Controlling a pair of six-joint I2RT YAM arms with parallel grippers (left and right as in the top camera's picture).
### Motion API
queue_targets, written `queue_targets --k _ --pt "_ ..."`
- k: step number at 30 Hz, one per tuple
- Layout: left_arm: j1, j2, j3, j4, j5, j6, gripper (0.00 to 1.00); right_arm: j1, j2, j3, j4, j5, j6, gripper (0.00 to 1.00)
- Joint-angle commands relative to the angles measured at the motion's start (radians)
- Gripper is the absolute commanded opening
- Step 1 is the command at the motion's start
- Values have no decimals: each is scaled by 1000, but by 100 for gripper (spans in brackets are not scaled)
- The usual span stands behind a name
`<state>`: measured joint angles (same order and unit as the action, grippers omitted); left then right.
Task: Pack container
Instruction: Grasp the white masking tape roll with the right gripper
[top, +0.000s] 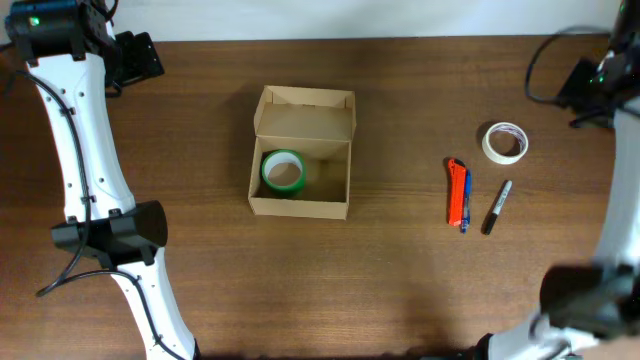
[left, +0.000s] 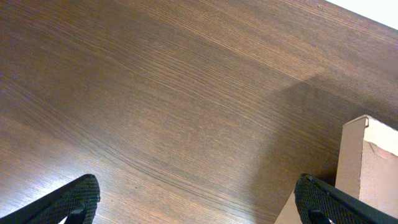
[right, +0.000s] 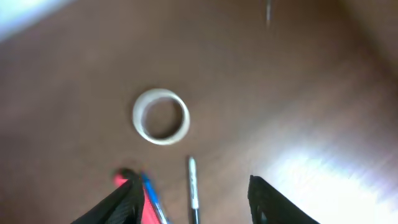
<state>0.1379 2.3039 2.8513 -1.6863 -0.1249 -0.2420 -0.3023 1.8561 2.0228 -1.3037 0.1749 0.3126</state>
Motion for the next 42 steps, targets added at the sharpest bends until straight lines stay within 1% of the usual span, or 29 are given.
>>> queue_targets --k 1,3,9,15,24,25,27,29,30,34,35,37,38,42 --pt "3 -2 -4 -1 -7 12 100 -53 119 -24 -5 -123 89 54" --pt "3 -2 -4 -1 -7 12 100 -60 197 -24 1 -142 91 54" --pt "3 -2 -4 -1 -7 12 100 -57 358 -24 18 -146 97 54" --pt "3 -2 -4 -1 -7 12 100 -58 439 -24 60 -145 89 54" --pt "3 -2 -3 -1 -7 12 100 -57 506 -24 114 -148 85 54" --pt "3 -2 -3 -1 -7 12 100 -57 512 -24 117 -150 85 53" --pt "3 -2 -4 -1 -7 12 100 -57 533 -24 127 -150 85 49" --pt "3 -2 -4 -1 -7 12 100 -57 544 -24 130 -149 85 48" --pt "3 -2 -4 -1 -7 12 100 -57 552 -24 131 -150 86 44" --pt "3 -2 -4 -1 -7 12 100 -57 576 -24 130 -150 89 43" --pt "3 -2 -4 -1 -7 12 100 -57 581 -24 130 -150 89 37" --pt "3 -2 -3 -1 -7 12 100 -57 586 -24 129 -158 89 12" --pt "3 -2 -3 -1 -7 12 100 -57 586 -24 129 -165 89 4" --pt "3 -2 -3 -1 -7 12 100 -57 581 -18 108 -172 84 4"
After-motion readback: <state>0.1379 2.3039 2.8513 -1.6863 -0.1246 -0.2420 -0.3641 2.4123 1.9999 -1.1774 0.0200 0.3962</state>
